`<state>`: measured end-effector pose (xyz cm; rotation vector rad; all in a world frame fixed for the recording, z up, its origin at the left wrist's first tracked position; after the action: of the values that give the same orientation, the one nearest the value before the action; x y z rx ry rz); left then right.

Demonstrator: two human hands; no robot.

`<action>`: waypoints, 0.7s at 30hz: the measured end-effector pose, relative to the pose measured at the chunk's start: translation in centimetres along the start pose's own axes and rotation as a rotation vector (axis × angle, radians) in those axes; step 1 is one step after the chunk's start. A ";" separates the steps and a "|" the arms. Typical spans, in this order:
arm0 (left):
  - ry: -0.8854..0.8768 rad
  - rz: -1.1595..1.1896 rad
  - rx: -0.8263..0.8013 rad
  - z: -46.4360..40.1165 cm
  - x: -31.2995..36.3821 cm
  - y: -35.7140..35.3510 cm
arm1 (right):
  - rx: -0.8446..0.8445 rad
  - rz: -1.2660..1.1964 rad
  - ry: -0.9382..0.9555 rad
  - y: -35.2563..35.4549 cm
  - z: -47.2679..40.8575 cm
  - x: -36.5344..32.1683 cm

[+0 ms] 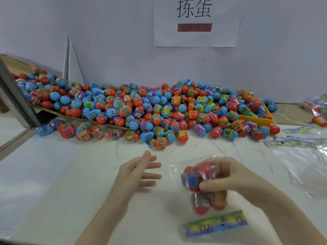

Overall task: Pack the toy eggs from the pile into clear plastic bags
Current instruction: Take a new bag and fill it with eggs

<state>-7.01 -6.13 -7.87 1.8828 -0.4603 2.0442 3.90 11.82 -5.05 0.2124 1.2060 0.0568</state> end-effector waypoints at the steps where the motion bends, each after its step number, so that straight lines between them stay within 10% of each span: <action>1: -0.005 -0.005 0.027 -0.3 0.1 0.6 | 0.135 -0.054 0.082 2.2 0.3 -0.9; 4: -0.042 0.013 0.072 -0.9 0.6 1.4 | 0.585 -0.282 0.394 8.7 1.7 -3.6; 8: -0.066 -0.037 0.099 -1.7 0.7 0.8 | 0.740 -0.804 0.340 11.7 0.4 -2.1; 21: -0.346 -0.589 0.155 -2.2 -0.8 -1.5 | 1.136 0.637 -0.240 15.8 4.0 3.9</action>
<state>-8.19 -3.80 -8.79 2.1429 0.1766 1.4107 10.17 27.36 -4.26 1.5467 0.7723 -0.1058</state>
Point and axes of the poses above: each hand's wrist, its own z-axis away from the middle knuckle, its own y-axis out of the back of the hand, x = y × z, the point moved 5 cm from there along -z, towards the middle knuckle, and after that the axes turned 7 degrees about -y, right-handed, at the moved point
